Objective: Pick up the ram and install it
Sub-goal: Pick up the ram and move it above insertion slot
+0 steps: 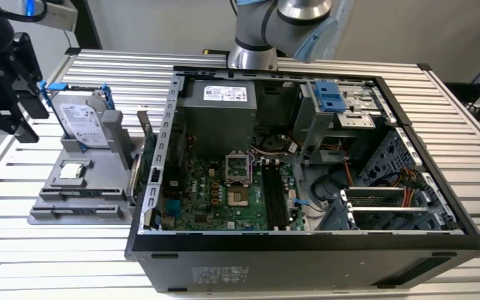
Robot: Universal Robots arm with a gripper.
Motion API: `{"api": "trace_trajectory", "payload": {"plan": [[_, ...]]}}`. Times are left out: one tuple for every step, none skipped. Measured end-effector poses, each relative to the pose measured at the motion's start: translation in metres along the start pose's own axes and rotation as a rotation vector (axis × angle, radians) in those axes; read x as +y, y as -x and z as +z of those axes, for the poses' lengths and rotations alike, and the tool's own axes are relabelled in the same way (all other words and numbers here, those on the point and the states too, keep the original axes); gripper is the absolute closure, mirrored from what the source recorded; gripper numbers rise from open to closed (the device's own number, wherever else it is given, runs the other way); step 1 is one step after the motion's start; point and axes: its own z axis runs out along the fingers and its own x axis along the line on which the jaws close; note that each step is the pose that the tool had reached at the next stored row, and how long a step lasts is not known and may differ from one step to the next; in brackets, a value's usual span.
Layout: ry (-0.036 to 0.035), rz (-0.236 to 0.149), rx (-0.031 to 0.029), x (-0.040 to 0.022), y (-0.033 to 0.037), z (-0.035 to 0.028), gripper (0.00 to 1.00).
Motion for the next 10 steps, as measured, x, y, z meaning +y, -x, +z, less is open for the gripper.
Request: {"api": "trace_trajectory", "payload": {"plan": [[0.0006, 0.003, 0.0000, 0.0000, -0.0001, 0.0015, 0.00], [0.0009, 0.005, 0.0000, 0.0000, -0.0002, 0.0033, 0.00], [0.0008, 0.006, 0.0000, 0.0000, -0.0003, 0.0051, 0.00], [0.0008, 0.006, 0.0000, 0.0002, -0.0004, 0.0069, 0.00], [0.0008, 0.006, 0.0000, 0.0006, -0.0004, 0.0087, 0.00], [0.0008, 0.006, 0.0000, 0.0009, -0.0006, 0.0105, 0.00], [0.0007, 0.006, -0.0001, 0.0014, -0.0006, 0.0124, 0.00], [0.0007, 0.006, -0.0001, 0.0020, -0.0007, 0.0142, 0.00], [0.0007, 0.006, 0.0000, 0.0025, -0.0008, 0.0161, 0.00], [0.0007, 0.006, -0.0001, 0.0029, -0.0009, 0.0178, 0.00]]}}
